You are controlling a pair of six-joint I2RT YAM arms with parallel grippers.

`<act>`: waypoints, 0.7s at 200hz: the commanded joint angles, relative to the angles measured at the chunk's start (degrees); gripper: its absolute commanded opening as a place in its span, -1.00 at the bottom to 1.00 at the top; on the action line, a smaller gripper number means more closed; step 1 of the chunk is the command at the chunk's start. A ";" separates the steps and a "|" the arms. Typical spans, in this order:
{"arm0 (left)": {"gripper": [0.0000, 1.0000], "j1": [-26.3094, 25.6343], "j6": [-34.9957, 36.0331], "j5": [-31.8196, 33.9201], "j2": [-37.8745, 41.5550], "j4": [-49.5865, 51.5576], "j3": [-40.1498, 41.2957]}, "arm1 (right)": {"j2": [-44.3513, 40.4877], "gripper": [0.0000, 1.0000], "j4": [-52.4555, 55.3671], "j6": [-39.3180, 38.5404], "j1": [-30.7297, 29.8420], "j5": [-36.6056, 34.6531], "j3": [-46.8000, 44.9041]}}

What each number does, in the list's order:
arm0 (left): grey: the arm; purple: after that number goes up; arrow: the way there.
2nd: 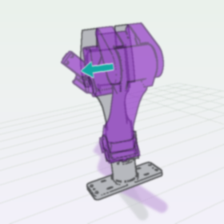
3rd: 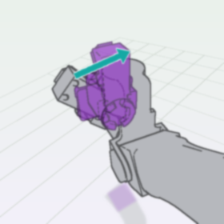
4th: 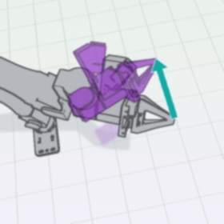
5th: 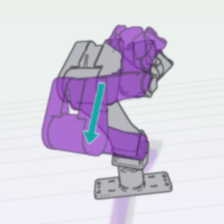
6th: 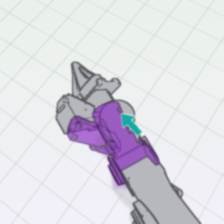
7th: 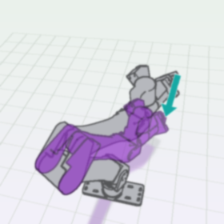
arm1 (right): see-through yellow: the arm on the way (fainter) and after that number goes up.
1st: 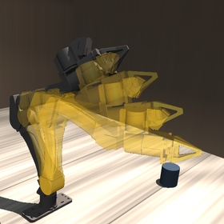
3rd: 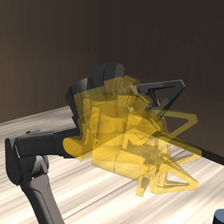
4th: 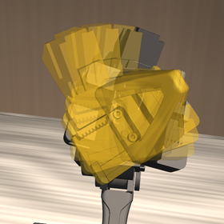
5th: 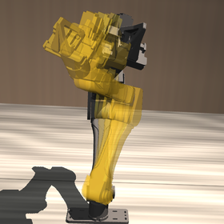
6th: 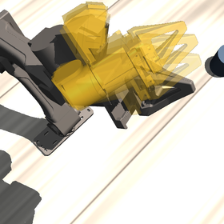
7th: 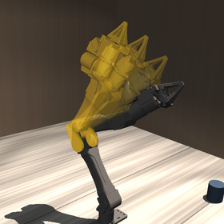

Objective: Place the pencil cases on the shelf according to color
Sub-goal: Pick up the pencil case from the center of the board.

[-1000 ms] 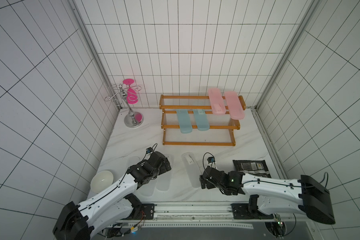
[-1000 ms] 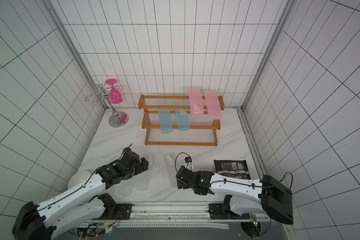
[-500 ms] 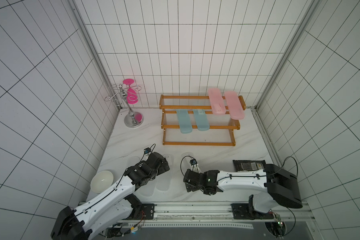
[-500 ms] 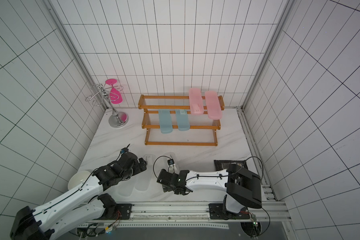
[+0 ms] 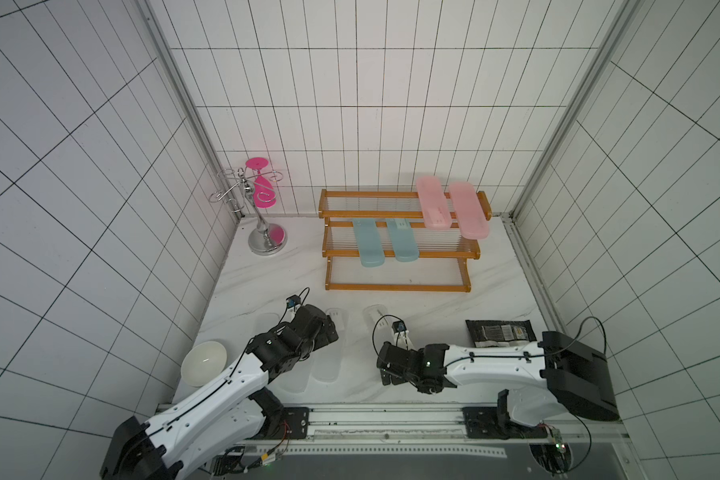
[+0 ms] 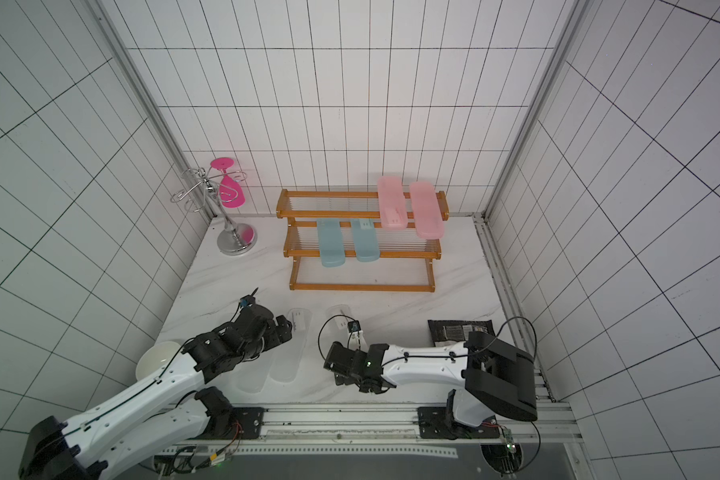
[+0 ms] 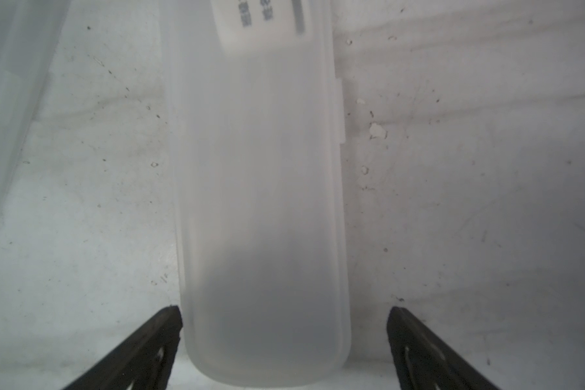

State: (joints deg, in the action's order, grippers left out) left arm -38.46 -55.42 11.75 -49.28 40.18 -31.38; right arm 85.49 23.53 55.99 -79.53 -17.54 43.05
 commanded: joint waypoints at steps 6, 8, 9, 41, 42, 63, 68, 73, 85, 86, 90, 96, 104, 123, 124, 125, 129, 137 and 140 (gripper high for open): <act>0.96 0.28 0.75 -1.00 -0.08 -0.21 -0.49 | 1.16 0.98 0.20 0.05 -0.28 -0.22 -0.01; 0.96 0.28 0.75 -1.09 -0.04 -0.13 -0.58 | 1.28 0.98 0.20 -0.03 -0.28 -0.17 0.06; 0.96 0.25 0.75 -1.10 -0.04 -0.16 -0.60 | 1.35 0.98 0.20 -0.06 -0.28 -0.10 0.13; 0.96 0.23 0.71 -1.09 0.35 0.27 -0.79 | 3.45 0.98 0.16 -0.34 -0.28 0.14 1.11; 0.95 0.27 0.73 -1.06 0.38 0.30 -0.79 | 3.45 0.98 0.14 -0.30 -0.28 0.18 1.14; 0.95 0.29 0.75 -0.94 0.81 0.58 -0.62 | 4.57 0.98 0.11 -0.05 -0.28 0.48 1.56; 0.96 0.23 0.77 -0.82 0.96 0.60 -0.68 | 4.76 0.98 0.14 0.04 -0.28 0.49 1.60; 0.96 0.24 0.84 -0.84 1.01 0.60 -0.69 | 4.92 0.98 0.18 0.09 -0.29 0.41 1.68; 0.95 0.31 0.83 -0.84 1.17 0.63 -0.67 | 5.11 0.98 0.21 0.34 -0.28 0.36 1.69; 0.96 0.31 0.83 -0.80 1.19 0.70 -0.69 | 5.12 0.98 0.21 0.39 -0.28 0.34 1.69; 0.96 0.27 0.90 -0.78 1.22 0.77 -0.62 | 5.17 0.98 0.14 0.44 -0.28 0.27 1.69; 0.96 0.31 0.93 -0.75 1.37 0.82 -0.66 | 5.21 0.99 0.12 0.44 -0.28 0.23 1.69; 0.96 0.28 0.93 -0.67 1.45 0.84 -0.64 | 5.38 0.99 0.11 0.44 -0.28 0.18 1.77; 0.95 0.24 0.97 -0.56 1.68 1.03 -0.64 | 5.74 0.96 0.14 0.36 -0.29 0.17 2.02; 0.96 0.23 0.99 -0.57 1.70 0.99 -0.67 | 5.74 0.95 0.13 0.36 -0.28 0.15 2.03; 0.96 0.23 1.00 -0.58 1.76 1.01 -0.64 | 5.74 0.95 0.12 0.40 -0.28 0.19 2.04; 0.96 0.29 1.01 -0.59 1.77 1.12 -0.64 | 5.69 0.93 0.17 0.38 -0.32 0.10 2.04; 0.96 0.26 1.01 -0.41 1.96 1.25 -0.70 | 5.50 0.88 0.25 0.40 -0.45 -0.24 2.04; 0.96 0.35 1.04 -0.34 2.00 1.29 -0.63 | 5.40 0.86 0.22 0.36 -0.57 -0.48 1.97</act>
State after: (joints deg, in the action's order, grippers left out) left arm -38.46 -55.37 10.87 -48.25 41.01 -31.38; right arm 89.65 22.98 55.72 -79.59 -17.89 44.18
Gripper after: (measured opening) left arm 0.979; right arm 0.955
